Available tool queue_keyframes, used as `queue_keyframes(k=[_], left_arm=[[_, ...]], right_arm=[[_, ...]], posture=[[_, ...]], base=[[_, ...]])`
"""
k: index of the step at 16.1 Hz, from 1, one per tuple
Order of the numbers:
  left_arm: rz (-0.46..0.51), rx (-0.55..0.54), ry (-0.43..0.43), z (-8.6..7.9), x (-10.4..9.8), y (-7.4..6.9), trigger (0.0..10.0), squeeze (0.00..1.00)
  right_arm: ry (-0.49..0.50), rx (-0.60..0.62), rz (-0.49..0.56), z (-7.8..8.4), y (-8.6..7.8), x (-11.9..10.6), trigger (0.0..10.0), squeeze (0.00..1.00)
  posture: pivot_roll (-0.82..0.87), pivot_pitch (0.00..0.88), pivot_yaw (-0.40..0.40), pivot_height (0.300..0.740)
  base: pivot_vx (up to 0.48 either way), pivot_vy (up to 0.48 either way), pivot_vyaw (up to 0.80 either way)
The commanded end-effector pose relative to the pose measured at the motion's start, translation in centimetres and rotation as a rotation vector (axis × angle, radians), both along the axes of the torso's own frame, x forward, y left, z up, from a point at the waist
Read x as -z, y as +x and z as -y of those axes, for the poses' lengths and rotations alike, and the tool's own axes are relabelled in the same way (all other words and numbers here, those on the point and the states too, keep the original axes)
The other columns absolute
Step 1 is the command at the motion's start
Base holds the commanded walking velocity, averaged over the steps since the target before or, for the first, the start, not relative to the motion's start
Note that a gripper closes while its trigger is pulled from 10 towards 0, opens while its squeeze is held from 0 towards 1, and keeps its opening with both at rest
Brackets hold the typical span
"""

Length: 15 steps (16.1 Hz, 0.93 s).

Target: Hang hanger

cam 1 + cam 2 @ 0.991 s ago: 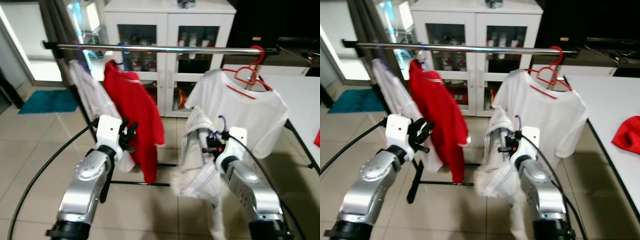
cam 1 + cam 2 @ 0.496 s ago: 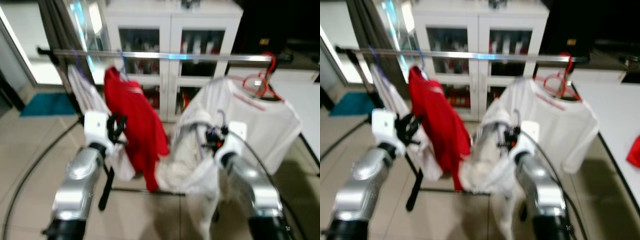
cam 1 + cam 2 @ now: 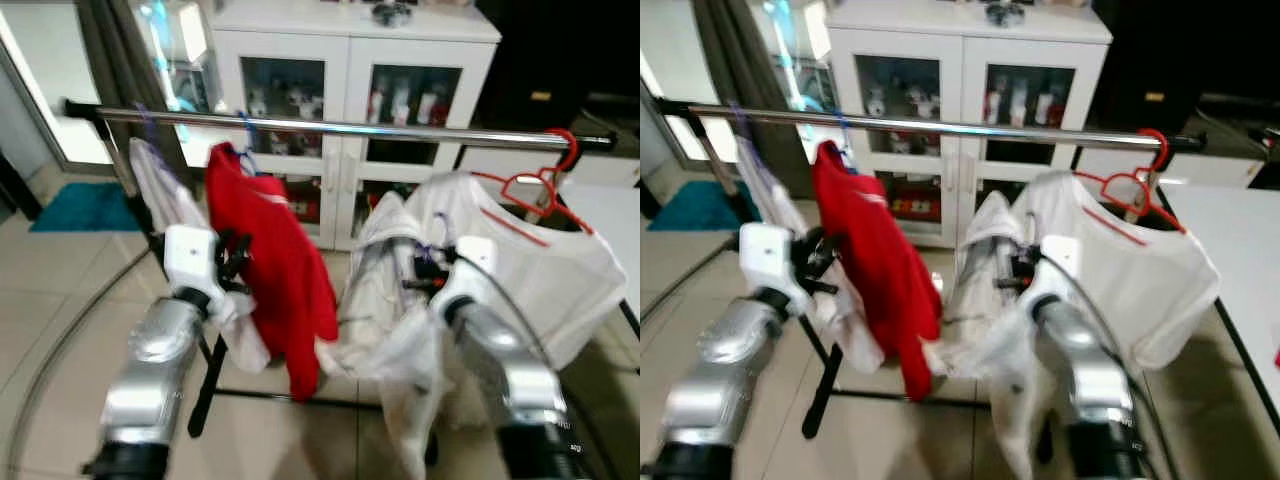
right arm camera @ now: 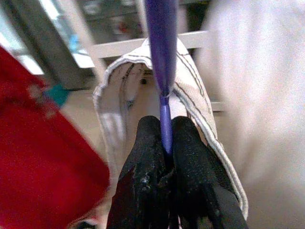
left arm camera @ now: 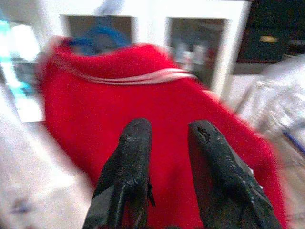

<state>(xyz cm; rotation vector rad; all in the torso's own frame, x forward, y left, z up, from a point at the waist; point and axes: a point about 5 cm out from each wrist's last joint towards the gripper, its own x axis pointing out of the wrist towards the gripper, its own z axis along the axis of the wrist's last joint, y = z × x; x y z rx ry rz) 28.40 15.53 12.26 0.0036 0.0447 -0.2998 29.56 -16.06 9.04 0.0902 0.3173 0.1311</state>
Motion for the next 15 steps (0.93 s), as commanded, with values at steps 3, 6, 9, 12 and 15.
queue_keyframes(k=[3, 6, 9, 12, 15], left_arm=[[0.022, 0.015, 0.06, -0.2, -0.4, -0.1, 10.0, 0.0], [0.048, 0.085, 0.099, 0.4, -1.1, -0.1, 10.0, 0.0], [0.052, 0.233, 0.187, 0.9, -1.7, -0.5, 10.0, 0.0], [0.069, 0.345, 0.186, 1.4, -3.3, -0.9, 10.0, 0.0], [0.076, 0.342, 0.163, 1.1, -4.1, -0.6, 10.0, 0.0]], right_arm=[[0.048, 0.039, 0.208, 0.1, 0.9, -3.5, 10.0, 0.0], [0.054, 0.048, 0.285, 0.3, 1.2, -4.9, 10.0, 0.0], [0.028, 0.037, 0.301, 0.1, 2.2, -5.9, 10.0, 0.0], [0.025, 0.053, 0.348, 0.3, 3.8, -7.5, 10.0, 0.0], [0.024, 0.058, 0.375, 0.5, 5.1, -8.5, 10.0, 0.0]], posture=[[0.03, 0.012, -0.009, 0.74], [0.03, 0.012, -0.01, 0.74], [0.04, 0.014, -0.01, 0.74], [0.06, 0.016, -0.018, 0.74], [0.07, 0.016, -0.022, 0.74]], base=[[0.365, 0.0, 0.0], [0.121, 0.0, 0.0], [0.0, 0.0, 0.0], [0.0, 0.0, 0.0], [0.0, 0.0, 0.0]])
